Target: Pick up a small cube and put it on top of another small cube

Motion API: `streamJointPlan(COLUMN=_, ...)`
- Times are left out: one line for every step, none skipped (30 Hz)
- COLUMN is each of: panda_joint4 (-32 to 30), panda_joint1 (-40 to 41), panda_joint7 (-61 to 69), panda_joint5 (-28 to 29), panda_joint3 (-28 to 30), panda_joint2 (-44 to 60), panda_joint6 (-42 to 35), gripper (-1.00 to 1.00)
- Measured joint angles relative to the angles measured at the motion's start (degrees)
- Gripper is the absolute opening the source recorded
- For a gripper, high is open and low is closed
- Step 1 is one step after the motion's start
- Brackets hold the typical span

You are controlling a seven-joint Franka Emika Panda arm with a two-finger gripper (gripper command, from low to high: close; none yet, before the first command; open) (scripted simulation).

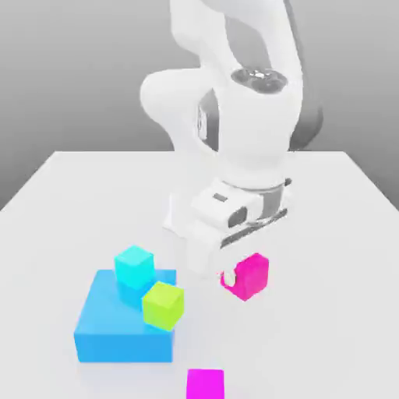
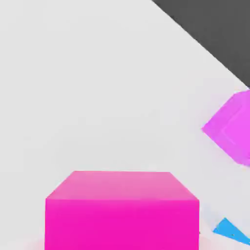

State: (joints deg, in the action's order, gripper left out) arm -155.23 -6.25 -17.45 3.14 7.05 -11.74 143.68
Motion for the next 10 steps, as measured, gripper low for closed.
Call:
streamJointPlan(panda_joint4=0.29, panda_joint1=2.18, panda_joint7=-0.85, panda_joint5=0.35, panda_joint3=1.47, panda_joint2=-1.67, panda_joint6=-2.00, gripper=-1.00)
streamJointPlan(panda_joint4=0.30, panda_joint1=3.32, panda_joint7=-1.18, panda_joint5=0.33, panda_joint3=2.42, panda_joint2=-1.68, panda_joint6=-2.05, gripper=-1.00)
streamJointPlan(panda_joint4=0.11, panda_joint1=3.80, panda_joint7=-1.17, panda_joint5=0.08, panda_joint3=2.95, panda_joint2=-0.69, panda_joint6=-0.91, gripper=-1.00)
streamJointPlan(panda_joint4=-0.17, panda_joint1=3.96, panda_joint7=-1.00, panda_joint5=-0.27, panda_joint3=3.27, panda_joint2=0.80, panda_joint6=0.84, gripper=-1.00)
streamJointPlan(panda_joint4=-0.50, panda_joint1=3.96, panda_joint7=-0.77, panda_joint5=-0.63, panda_joint3=3.51, panda_joint2=2.53, panda_joint6=2.89, gripper=-1.00)
streamJointPlan(panda_joint4=-0.86, panda_joint1=3.92, panda_joint7=-0.52, panda_joint5=-0.98, panda_joint3=3.68, panda_joint2=4.40, panda_joint6=5.10, gripper=-1.00)
streamJointPlan(panda_joint4=-1.17, panda_joint1=3.91, panda_joint7=-0.32, panda_joint5=-1.25, panda_joint3=3.76, panda_joint2=6.01, panda_joint6=7.01, gripper=1.00)
streamJointPlan(panda_joint4=-1.17, panda_joint1=3.91, panda_joint7=-0.32, panda_joint5=-1.25, panda_joint3=3.77, panda_joint2=6.01, panda_joint6=7.01, gripper=1.00)
streamJointPlan(panda_joint4=-1.17, panda_joint1=3.91, panda_joint7=-0.32, panda_joint5=-1.25, panda_joint3=3.77, panda_joint2=6.01, panda_joint6=7.01, gripper=1.00)
streamJointPlan(panda_joint4=-1.17, panda_joint1=3.91, panda_joint7=-0.32, panda_joint5=-1.25, panda_joint3=3.77, panda_joint2=6.01, panda_joint6=7.01, gripper=1.00)
